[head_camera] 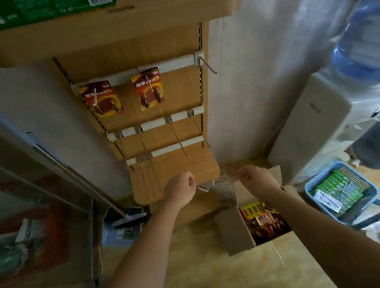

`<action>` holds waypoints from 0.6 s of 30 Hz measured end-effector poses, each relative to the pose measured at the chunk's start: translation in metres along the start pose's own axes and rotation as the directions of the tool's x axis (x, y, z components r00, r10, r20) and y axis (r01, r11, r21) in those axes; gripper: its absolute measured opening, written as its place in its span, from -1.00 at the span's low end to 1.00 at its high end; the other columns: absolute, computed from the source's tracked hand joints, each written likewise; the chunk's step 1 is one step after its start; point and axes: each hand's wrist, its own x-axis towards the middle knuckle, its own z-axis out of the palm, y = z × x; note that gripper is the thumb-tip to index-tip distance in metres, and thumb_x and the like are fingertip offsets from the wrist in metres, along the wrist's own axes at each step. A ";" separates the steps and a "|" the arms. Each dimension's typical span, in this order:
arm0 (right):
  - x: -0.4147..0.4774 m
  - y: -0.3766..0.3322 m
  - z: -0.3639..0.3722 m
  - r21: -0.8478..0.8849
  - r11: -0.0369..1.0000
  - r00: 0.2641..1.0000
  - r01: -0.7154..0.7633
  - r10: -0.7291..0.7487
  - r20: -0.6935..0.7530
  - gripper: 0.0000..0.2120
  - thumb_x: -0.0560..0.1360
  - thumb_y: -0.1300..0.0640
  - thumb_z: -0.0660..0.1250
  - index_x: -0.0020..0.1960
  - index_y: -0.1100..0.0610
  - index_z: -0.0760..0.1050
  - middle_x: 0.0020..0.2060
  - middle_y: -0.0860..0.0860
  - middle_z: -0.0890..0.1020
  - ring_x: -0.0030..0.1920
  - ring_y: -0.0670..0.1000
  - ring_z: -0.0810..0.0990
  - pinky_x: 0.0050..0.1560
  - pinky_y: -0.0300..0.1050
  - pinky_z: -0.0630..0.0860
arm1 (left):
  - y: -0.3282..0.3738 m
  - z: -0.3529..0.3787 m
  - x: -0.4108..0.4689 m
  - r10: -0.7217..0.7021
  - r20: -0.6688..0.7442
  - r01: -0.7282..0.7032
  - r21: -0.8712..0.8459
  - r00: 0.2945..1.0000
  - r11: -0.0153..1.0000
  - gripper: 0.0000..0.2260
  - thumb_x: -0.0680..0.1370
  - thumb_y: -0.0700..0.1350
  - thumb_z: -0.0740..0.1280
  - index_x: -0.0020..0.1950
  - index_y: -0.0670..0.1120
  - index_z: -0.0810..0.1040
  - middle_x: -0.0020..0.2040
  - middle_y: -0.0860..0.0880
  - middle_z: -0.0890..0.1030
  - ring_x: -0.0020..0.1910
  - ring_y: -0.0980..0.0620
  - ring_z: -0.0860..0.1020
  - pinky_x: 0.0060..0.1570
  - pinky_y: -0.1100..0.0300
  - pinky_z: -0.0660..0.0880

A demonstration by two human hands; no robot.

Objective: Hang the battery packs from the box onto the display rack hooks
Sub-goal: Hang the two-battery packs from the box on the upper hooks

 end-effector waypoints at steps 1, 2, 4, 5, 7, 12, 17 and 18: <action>-0.002 0.015 -0.006 -0.004 1.000 1.000 -0.014 0.014 -0.001 -0.77 0.56 0.08 0.19 0.18 0.01 0.51 0.09 0.03 0.60 0.06 0.06 0.57 0.02 -0.07 0.52 | 0.013 0.010 -0.001 0.006 0.010 -0.006 0.002 1.000 1.000 -0.86 0.58 -0.11 0.20 0.06 -0.07 0.53 0.02 -0.01 0.60 -0.04 0.00 0.57 -0.10 0.15 0.52; -0.003 0.031 -0.014 -0.010 1.000 1.000 -0.023 0.023 0.001 -0.77 0.56 0.08 0.19 0.18 -0.02 0.50 0.11 0.03 0.60 0.08 0.06 0.56 0.07 -0.01 0.54 | 0.026 0.020 -0.002 0.008 0.022 -0.008 -0.003 1.000 1.000 -0.85 0.58 -0.10 0.20 0.07 -0.07 0.53 0.02 -0.01 0.60 -0.04 0.00 0.56 -0.08 0.14 0.52; -0.002 0.063 -0.028 -0.032 0.999 1.000 -0.026 0.026 0.003 -0.77 0.55 0.08 0.18 0.16 -0.04 0.52 0.12 0.02 0.60 0.11 0.08 0.56 0.10 0.03 0.53 | 0.051 0.043 0.000 0.005 0.033 -0.004 -0.018 0.999 1.000 -0.84 0.58 -0.08 0.20 0.06 -0.07 0.53 0.01 -0.01 0.60 -0.03 -0.01 0.56 -0.03 0.09 0.54; 0.000 0.080 -0.035 -0.040 0.999 1.000 -0.023 0.023 0.000 -0.77 0.54 0.10 0.18 0.14 -0.03 0.53 0.11 0.02 0.61 0.11 0.10 0.56 0.09 -0.01 0.52 | 0.064 0.056 0.001 0.003 0.037 -0.002 -0.024 0.999 1.000 -0.83 0.58 -0.07 0.19 0.06 -0.07 0.54 0.00 0.00 0.60 -0.03 -0.02 0.56 -0.01 0.05 0.55; 0.003 0.116 -0.049 -0.060 0.998 1.000 -0.017 0.018 0.013 -0.77 0.53 0.13 0.19 0.11 -0.01 0.55 0.10 0.03 0.62 0.10 0.11 0.57 0.03 -0.07 0.48 | 0.089 0.084 0.004 0.000 0.050 0.002 -0.022 0.999 1.000 -0.83 0.58 -0.07 0.18 0.04 -0.07 0.54 -0.01 0.00 0.60 -0.02 -0.04 0.57 -0.01 0.04 0.53; 0.024 0.221 -0.082 -0.105 0.994 0.995 -0.023 0.032 0.090 -0.78 0.51 0.12 0.21 0.07 0.00 0.58 0.05 0.08 0.65 0.06 0.15 0.59 0.05 -0.05 0.51 | 0.152 0.167 0.015 -0.066 0.107 0.073 -0.061 0.992 0.995 -0.83 0.57 -0.14 0.19 0.02 -0.10 0.56 0.01 -0.04 0.64 -0.02 -0.02 0.58 -0.15 0.16 0.44; 0.056 0.306 -0.097 -0.133 0.988 0.988 -0.083 0.100 0.119 -0.76 0.51 0.19 0.19 0.08 0.04 0.58 0.04 0.13 0.65 0.07 0.17 0.59 0.03 -0.06 0.48 | 0.186 0.238 0.037 -0.148 0.134 0.163 -0.109 0.980 0.981 -0.84 0.58 -0.10 0.19 0.10 -0.07 0.51 0.04 -0.01 0.61 -0.09 0.04 0.57 -0.20 0.18 0.49; 0.063 0.316 -0.095 -0.138 0.987 0.988 -0.079 0.096 0.121 -0.75 0.51 0.20 0.20 0.09 0.05 0.58 0.04 0.12 0.65 0.07 0.16 0.59 0.02 -0.07 0.48 | 0.188 0.249 0.042 -0.162 0.131 0.177 -0.112 0.978 0.978 -0.83 0.58 -0.10 0.20 0.12 -0.07 0.50 0.04 0.00 0.61 -0.10 0.04 0.57 -0.20 0.17 0.52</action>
